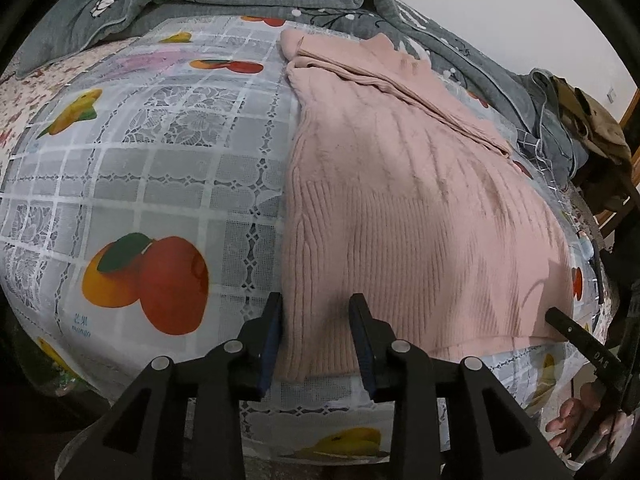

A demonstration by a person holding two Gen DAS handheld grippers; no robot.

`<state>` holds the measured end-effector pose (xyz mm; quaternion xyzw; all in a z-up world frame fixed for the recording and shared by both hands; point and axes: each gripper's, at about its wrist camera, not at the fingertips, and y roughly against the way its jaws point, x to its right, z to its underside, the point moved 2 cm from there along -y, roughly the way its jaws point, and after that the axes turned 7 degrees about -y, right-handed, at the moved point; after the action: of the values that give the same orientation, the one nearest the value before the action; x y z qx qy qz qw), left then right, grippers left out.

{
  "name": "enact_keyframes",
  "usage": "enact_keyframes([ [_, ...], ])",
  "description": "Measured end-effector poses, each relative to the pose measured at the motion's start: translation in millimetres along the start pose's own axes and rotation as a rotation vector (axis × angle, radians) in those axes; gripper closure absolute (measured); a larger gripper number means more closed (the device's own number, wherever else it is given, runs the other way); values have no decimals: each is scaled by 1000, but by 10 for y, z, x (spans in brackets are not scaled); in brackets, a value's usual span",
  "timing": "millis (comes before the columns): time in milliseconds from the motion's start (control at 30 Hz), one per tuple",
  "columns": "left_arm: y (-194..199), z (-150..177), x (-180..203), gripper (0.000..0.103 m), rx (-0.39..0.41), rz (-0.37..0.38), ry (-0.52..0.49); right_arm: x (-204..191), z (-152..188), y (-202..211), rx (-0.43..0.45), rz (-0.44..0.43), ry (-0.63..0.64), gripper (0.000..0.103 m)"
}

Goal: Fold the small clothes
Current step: 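Move both tools down to the ribbed hem of the sweater, then close both tools on the ribbed hem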

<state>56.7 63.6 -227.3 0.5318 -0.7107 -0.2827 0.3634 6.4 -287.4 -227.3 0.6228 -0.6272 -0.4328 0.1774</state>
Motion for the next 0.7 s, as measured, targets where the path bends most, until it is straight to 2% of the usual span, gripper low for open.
enact_keyframes([
  [100, 7, 18, -17, 71, 14, 14, 9, 25, -8, 4, -1, -13, -38, 72],
  [300, 11, 24, -27, 71, 3, 40, 7, -32, 13, -4, -32, 3, 1, 74],
  [567, -1, 19, -22, 67, 0, 56, 21, -105, 67, -26, -26, 12, 17, 72],
  [633, -4, 8, -22, 69, -4, 60, 21, -115, 67, -32, -25, 14, 18, 81],
  [667, -2, 6, -36, 70, -6, 60, 28, -109, 71, -42, -31, 11, 15, 95],
  [700, -3, 6, -60, 86, -11, 61, 38, -96, 73, -44, -31, 3, 5, 96],
])
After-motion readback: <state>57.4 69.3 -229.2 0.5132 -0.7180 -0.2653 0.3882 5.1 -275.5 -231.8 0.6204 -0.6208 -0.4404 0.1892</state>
